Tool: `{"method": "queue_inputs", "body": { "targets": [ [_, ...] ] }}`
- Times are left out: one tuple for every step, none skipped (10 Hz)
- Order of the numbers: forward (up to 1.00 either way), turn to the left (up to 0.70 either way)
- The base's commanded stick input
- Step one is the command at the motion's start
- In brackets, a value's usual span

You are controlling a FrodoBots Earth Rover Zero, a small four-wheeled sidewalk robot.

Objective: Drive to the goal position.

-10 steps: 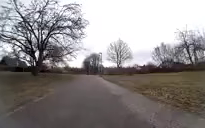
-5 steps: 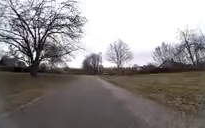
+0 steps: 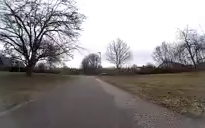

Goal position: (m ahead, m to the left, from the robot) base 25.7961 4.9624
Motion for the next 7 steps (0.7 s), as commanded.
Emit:
{"method": "queue_inputs", "body": {
  "targets": [
    [1.00, 0.34],
    [1.00, 0.40],
    [1.00, 0.40],
    [1.00, 0.40],
    [1.00, 0.40],
    [1.00, 0.25],
    [1.00, 0.06]
  ]
}}
